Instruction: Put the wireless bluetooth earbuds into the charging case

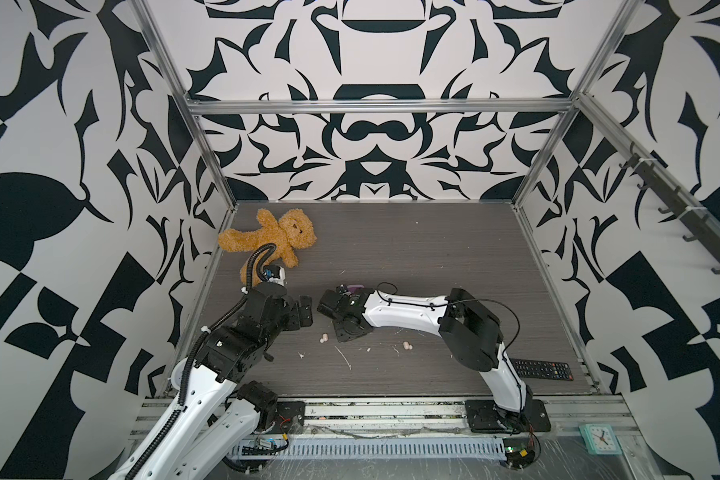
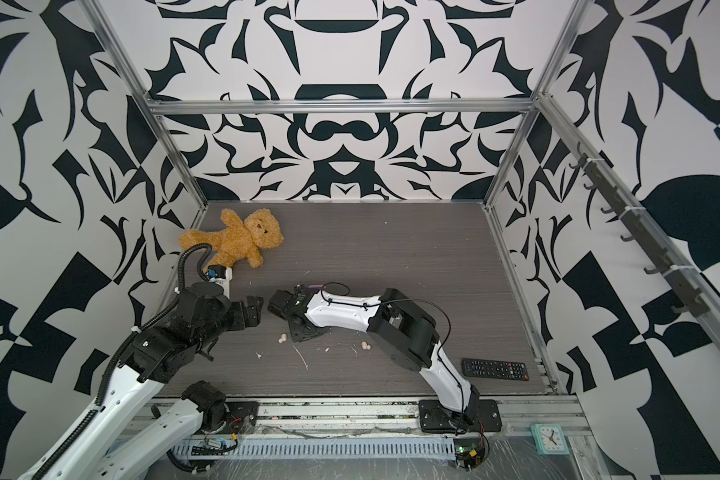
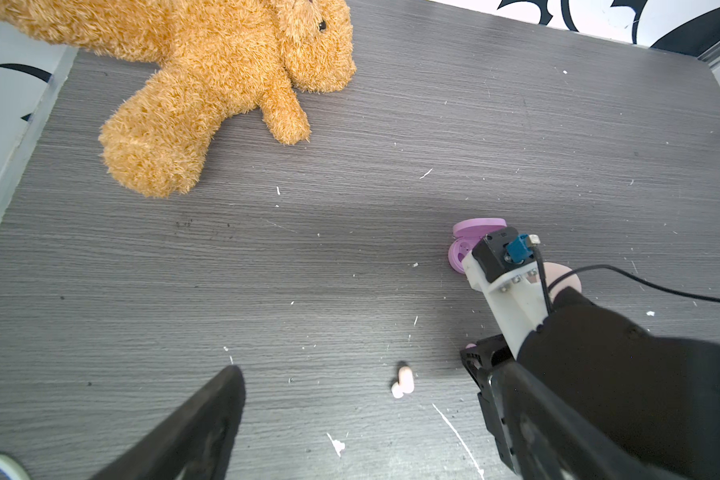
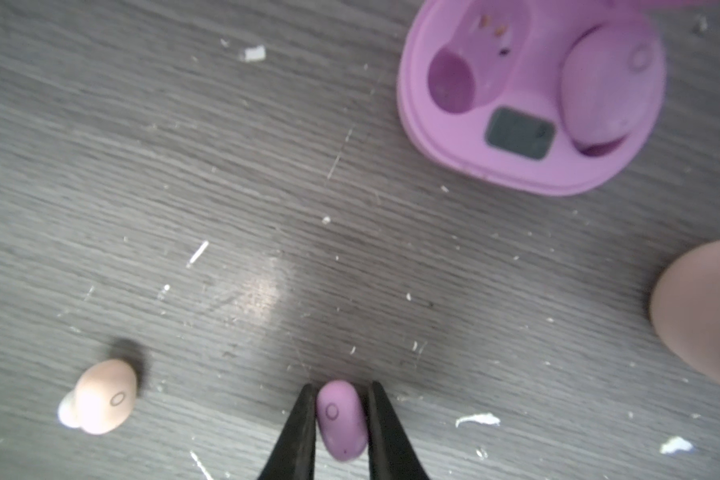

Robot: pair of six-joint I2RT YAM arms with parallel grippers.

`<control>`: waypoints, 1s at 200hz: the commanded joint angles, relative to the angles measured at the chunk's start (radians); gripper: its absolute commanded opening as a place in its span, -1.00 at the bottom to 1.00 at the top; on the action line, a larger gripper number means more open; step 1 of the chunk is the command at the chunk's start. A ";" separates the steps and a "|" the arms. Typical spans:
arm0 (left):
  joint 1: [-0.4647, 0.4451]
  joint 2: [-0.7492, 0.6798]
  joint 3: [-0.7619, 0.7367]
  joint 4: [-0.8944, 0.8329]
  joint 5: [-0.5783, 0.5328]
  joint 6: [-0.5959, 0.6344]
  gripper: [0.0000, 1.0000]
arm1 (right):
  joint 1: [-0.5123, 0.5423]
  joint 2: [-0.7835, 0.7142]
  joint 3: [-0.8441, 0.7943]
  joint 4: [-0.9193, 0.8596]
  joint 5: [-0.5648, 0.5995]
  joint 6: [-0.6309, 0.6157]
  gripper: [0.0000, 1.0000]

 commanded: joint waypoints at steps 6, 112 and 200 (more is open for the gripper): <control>-0.001 0.001 -0.021 0.006 0.006 0.003 0.98 | -0.011 0.014 0.020 -0.036 0.022 -0.011 -0.52; -0.001 0.004 -0.021 0.007 0.008 0.004 0.98 | -0.025 0.040 0.024 -0.030 0.013 -0.017 -0.58; -0.003 0.010 -0.021 0.009 0.013 0.005 0.98 | -0.039 0.060 0.037 -0.032 0.008 -0.024 -0.51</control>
